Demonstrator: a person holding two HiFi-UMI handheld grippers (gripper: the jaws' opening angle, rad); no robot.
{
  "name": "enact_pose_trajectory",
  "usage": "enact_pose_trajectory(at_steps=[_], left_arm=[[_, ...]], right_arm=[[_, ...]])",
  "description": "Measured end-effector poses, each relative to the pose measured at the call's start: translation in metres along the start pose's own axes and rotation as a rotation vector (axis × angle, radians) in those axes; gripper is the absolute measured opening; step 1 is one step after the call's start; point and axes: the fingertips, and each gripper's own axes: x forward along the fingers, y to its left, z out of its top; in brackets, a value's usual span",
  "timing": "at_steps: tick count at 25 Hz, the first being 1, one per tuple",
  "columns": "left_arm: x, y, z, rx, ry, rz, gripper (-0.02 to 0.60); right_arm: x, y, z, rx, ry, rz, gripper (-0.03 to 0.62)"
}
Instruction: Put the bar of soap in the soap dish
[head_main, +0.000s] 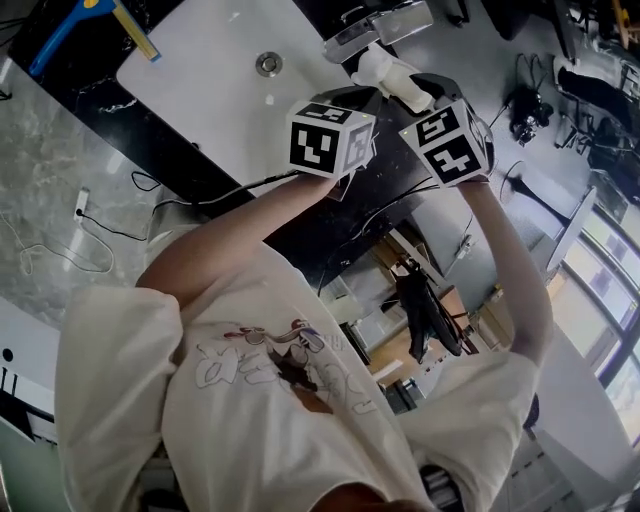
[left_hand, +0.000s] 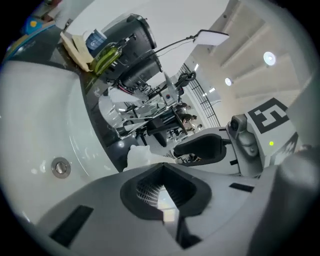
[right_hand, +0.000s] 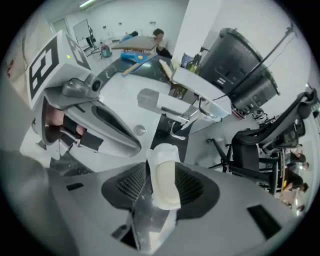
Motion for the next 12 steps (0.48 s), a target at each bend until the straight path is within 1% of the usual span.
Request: enact_pose_trajectory(at_steps=[1, 3, 5, 7, 9, 12], left_arm=[[-0.005, -0.005, 0.003, 0.018, -0.001, -0.005, 0.006], [-0.020, -0.012, 0.007, 0.045, -0.003, -0.014, 0.006], [-0.037, -0.022, 0.011, 0.086, -0.014, -0.022, 0.006], [-0.052, -0.039, 0.017, 0.169, -0.024, -0.041, 0.006], [-0.066, -0.057, 0.020, 0.256, -0.028, -0.062, 0.006], [-0.090, -0.083, 0.022, 0.345, -0.040, -0.080, 0.006]], right_arm=[[-0.004, 0.002, 0.003, 0.026, -0.038, -0.020, 0.177], [-0.012, 0.010, 0.007, 0.085, -0.104, -0.045, 0.113], [-0.020, 0.021, 0.007, 0.147, -0.160, -0.055, 0.091], [-0.032, 0.027, 0.004, 0.201, -0.213, -0.083, 0.067], [-0.047, 0.035, 0.002, 0.252, -0.268, -0.117, 0.062], [-0.077, 0.057, 0.000, 0.343, -0.360, -0.135, 0.042]])
